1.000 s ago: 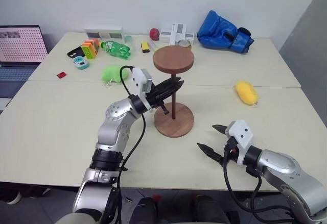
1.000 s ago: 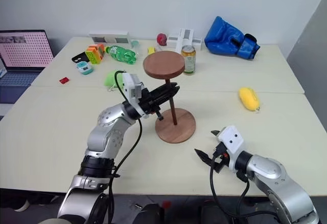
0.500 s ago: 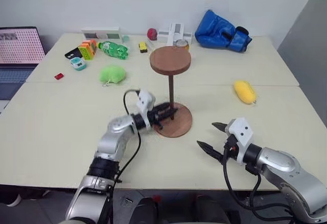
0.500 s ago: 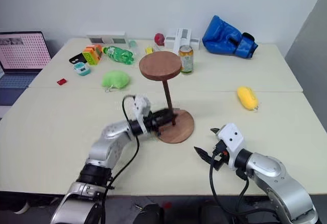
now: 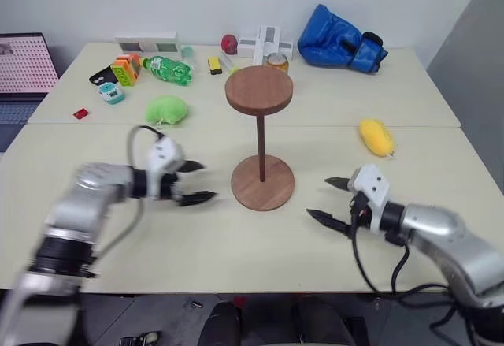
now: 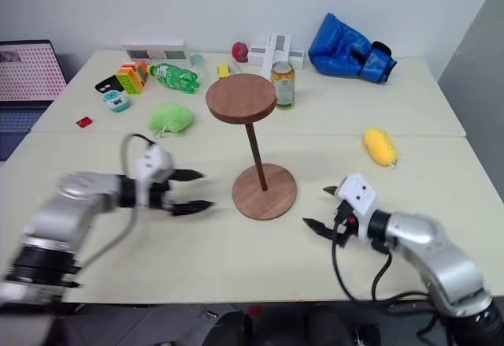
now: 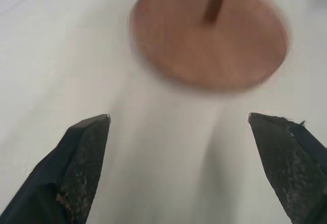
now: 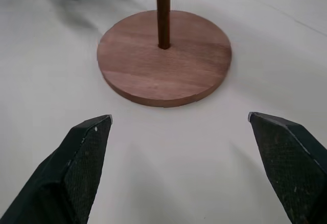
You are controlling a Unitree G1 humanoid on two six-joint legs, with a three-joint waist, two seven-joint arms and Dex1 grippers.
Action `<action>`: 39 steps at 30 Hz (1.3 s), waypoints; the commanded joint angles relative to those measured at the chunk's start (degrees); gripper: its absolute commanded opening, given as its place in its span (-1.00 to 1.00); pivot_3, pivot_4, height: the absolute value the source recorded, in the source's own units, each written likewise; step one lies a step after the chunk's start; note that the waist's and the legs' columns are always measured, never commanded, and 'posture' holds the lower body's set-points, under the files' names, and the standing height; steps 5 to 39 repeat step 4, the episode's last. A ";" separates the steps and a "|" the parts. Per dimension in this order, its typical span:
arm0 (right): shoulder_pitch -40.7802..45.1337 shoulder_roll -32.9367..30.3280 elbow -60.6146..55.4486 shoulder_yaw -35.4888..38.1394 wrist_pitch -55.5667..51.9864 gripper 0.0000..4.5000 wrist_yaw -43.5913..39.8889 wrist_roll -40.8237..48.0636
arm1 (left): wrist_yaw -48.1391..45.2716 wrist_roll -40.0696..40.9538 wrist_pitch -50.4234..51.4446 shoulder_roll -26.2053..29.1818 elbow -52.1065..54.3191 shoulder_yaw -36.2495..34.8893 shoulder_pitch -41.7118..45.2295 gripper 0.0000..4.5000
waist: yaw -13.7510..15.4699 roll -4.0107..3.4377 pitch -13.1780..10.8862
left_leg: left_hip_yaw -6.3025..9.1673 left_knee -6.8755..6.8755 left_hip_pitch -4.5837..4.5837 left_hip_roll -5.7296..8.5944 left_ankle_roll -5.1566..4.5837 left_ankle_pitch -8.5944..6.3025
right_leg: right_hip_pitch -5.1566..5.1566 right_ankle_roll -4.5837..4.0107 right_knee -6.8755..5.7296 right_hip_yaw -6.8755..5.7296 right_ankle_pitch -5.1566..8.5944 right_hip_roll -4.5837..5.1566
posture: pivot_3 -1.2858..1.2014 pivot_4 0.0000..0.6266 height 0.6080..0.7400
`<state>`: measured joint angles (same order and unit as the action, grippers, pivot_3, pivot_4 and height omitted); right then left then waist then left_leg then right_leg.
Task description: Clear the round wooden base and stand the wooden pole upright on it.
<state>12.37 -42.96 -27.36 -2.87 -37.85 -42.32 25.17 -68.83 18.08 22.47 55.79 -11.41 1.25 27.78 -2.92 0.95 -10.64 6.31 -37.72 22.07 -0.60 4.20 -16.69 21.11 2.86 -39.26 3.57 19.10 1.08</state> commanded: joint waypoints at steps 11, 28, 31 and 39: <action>5.95 -4.36 6.91 1.93 2.22 1.00 -10.22 2.02 | -4.93 0.81 -0.25 5.97 0.45 -5.28 -1.58 0.98 | 0.53 -0.08 -0.08 | 0.04 -0.03 0.43 -0.02 0.01 0.00 | 0.24 0.02 0.16 -0.13 0.01 0.06 | 0.03 -0.52 1.00; 5.95 -4.36 6.91 1.93 2.22 1.00 -10.22 2.02 | -4.93 0.81 -0.25 5.97 0.45 -5.28 -1.58 0.98 | 0.53 -0.08 -0.08 | 0.04 -0.03 0.43 -0.02 0.01 0.00 | 0.24 0.02 0.16 -0.13 0.01 0.06 | 0.03 -0.52 1.00; 5.95 -4.36 6.91 1.93 2.22 1.00 -10.22 2.02 | -4.93 0.81 -0.25 5.97 0.45 -5.28 -1.58 0.98 | 0.53 -0.08 -0.08 | 0.04 -0.03 0.43 -0.02 0.01 0.00 | 0.24 0.02 0.16 -0.13 0.01 0.06 | 0.03 -0.52 1.00; 5.95 -4.36 6.91 1.93 2.22 1.00 -10.22 2.02 | -4.93 0.81 -0.25 5.97 0.45 -5.28 -1.58 0.98 | 0.53 -0.08 -0.08 | 0.04 -0.03 0.43 -0.02 0.01 0.00 | 0.24 0.02 0.16 -0.13 0.01 0.06 | 0.03 -0.52 1.00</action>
